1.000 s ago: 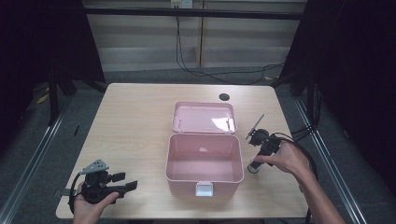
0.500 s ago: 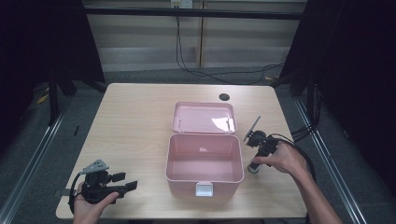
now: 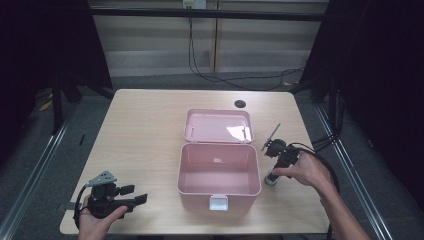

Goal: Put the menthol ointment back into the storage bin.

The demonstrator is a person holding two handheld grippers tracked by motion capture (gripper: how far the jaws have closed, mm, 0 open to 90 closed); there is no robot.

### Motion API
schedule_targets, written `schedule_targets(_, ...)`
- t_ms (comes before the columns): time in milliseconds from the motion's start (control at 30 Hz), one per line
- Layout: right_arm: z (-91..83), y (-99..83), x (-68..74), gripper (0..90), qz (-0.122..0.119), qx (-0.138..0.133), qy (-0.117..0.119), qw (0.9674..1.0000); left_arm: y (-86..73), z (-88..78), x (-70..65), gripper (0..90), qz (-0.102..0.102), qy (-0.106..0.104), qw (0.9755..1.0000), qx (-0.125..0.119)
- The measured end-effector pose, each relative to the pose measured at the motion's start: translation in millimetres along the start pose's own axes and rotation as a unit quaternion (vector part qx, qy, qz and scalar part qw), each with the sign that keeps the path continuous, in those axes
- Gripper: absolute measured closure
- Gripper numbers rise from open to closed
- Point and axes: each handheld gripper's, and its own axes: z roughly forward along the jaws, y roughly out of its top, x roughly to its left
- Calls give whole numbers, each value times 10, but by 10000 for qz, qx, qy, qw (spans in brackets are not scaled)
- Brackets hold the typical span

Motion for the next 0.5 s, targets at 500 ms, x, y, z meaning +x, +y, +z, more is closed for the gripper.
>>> schedule_targets(500, -200, -174, 11, 514, 51, -519, 2, 9986, 1, 0, 4, 310, 7, 24, 10000, -5)
